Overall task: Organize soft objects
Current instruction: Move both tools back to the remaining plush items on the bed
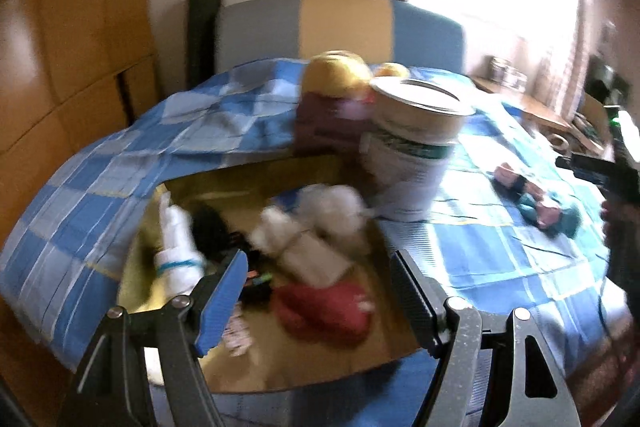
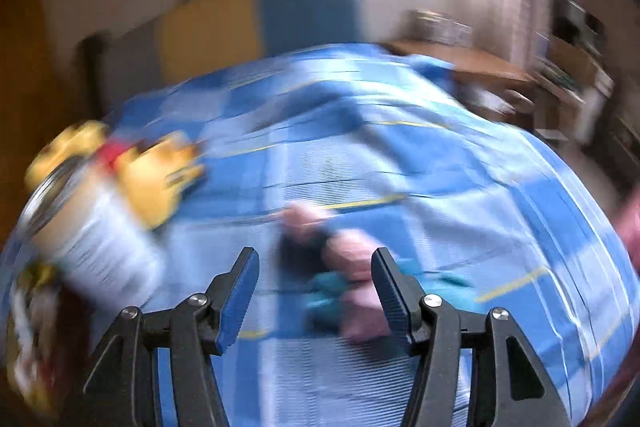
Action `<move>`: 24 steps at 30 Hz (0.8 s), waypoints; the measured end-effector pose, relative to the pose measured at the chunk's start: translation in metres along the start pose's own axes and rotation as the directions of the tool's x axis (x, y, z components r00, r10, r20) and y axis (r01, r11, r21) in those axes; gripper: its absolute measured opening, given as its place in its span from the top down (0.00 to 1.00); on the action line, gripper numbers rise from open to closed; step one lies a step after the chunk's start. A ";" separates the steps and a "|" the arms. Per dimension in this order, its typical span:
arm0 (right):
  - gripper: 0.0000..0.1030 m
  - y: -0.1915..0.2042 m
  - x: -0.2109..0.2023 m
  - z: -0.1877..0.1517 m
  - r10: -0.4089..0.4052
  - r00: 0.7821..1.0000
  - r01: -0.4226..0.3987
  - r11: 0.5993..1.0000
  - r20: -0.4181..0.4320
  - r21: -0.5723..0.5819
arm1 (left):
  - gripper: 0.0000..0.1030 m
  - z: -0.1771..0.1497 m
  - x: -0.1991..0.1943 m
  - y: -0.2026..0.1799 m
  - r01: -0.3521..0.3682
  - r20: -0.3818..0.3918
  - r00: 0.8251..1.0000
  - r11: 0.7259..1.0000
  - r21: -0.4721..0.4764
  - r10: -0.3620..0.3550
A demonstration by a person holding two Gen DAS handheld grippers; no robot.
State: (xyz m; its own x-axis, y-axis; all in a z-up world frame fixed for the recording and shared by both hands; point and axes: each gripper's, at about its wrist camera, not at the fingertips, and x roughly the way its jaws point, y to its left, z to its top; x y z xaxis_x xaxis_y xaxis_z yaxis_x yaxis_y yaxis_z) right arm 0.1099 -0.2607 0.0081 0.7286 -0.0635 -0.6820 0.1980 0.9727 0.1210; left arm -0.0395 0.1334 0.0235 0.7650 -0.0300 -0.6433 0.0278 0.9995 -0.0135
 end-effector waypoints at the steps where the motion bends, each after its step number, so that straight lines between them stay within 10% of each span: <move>1: 0.43 -0.020 0.003 -0.001 -0.031 1.000 0.030 0.997 0.007 0.071 | 0.28 0.002 0.001 -0.007 0.016 -0.003 1.000 1.000 0.014 -0.016; 9: 0.43 -0.111 0.017 -0.014 0.015 0.999 0.011 0.866 -0.048 0.500 | 0.28 0.016 0.027 -0.077 0.173 -0.061 0.984 0.976 0.129 -0.167; 24: 0.42 -0.137 0.044 -0.030 0.038 0.987 0.067 0.788 -0.157 0.612 | 0.28 0.005 0.070 -0.163 0.336 -0.213 0.932 0.920 0.201 -0.294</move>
State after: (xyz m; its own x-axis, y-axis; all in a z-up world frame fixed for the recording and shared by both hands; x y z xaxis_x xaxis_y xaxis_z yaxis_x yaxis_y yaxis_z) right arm 0.0952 -0.3901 -0.0601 0.6238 0.0090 -0.7815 0.6061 0.6258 0.4910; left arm 0.0126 -0.0317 -0.0149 0.5679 -0.3199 -0.7584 0.4122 0.9081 -0.0744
